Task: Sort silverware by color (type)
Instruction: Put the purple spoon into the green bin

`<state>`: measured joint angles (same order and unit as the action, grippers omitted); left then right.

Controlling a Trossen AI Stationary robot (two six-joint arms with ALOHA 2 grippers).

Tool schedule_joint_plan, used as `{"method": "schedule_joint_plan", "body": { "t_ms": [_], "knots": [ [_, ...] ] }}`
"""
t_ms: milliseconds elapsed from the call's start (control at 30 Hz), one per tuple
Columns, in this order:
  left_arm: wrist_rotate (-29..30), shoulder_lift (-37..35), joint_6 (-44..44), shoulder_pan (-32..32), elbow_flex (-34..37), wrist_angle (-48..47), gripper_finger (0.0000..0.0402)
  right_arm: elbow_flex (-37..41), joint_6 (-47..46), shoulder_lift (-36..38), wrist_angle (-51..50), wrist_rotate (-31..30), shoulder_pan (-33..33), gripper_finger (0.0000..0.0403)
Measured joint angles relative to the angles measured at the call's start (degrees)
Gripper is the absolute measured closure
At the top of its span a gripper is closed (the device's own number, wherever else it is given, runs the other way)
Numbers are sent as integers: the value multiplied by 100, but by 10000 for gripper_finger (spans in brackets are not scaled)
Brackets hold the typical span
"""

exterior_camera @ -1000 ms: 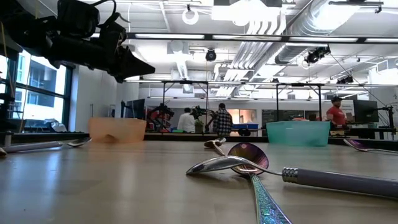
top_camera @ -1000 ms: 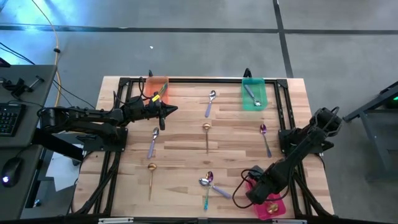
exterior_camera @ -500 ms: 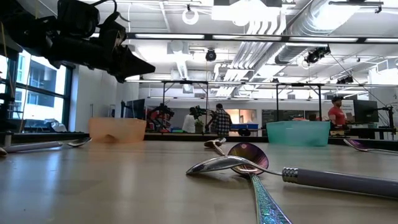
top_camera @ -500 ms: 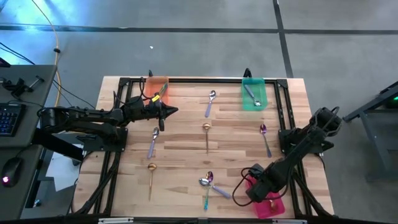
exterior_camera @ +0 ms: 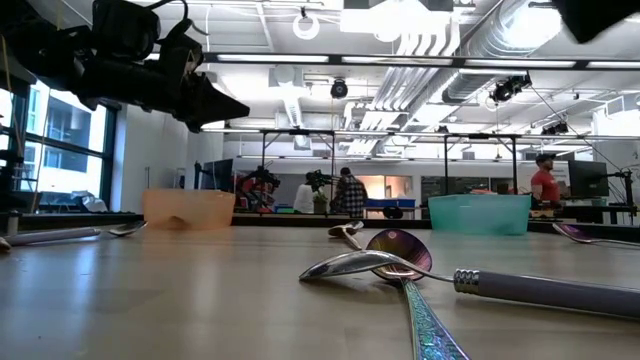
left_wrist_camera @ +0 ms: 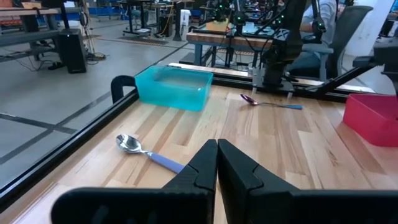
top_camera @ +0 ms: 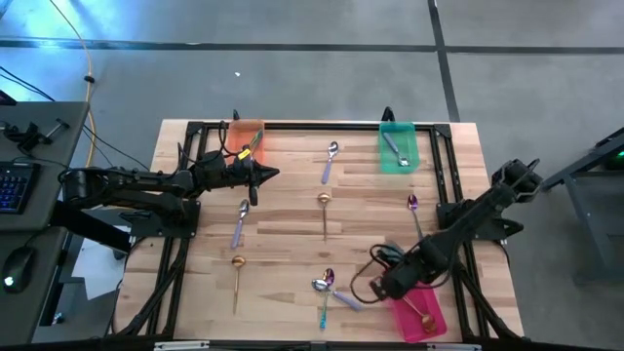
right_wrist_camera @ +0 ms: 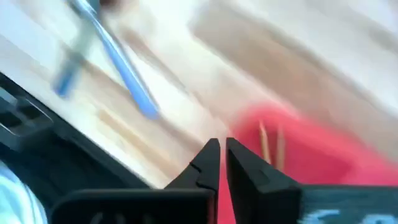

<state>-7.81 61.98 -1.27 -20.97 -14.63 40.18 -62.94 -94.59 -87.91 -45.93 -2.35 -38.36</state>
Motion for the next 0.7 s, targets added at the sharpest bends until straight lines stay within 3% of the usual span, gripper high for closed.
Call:
{"method": "schedule_joint_plan", "body": {
  "t_ms": [100,367,533,700],
  "knots": [
    [15,0,1,0,0,0,399,-4,510,-141,567,-355,228,391],
    [87,0,1,0,0,-4,399,-4,1567,-1073,2074,-299,607,382],
    [87,0,1,0,-2,-6,399,-15,1567,-1495,2846,-254,611,332],
    [90,0,1,0,-2,-8,399,-702,2074,-1927,2422,-150,611,270]
  ]
}}
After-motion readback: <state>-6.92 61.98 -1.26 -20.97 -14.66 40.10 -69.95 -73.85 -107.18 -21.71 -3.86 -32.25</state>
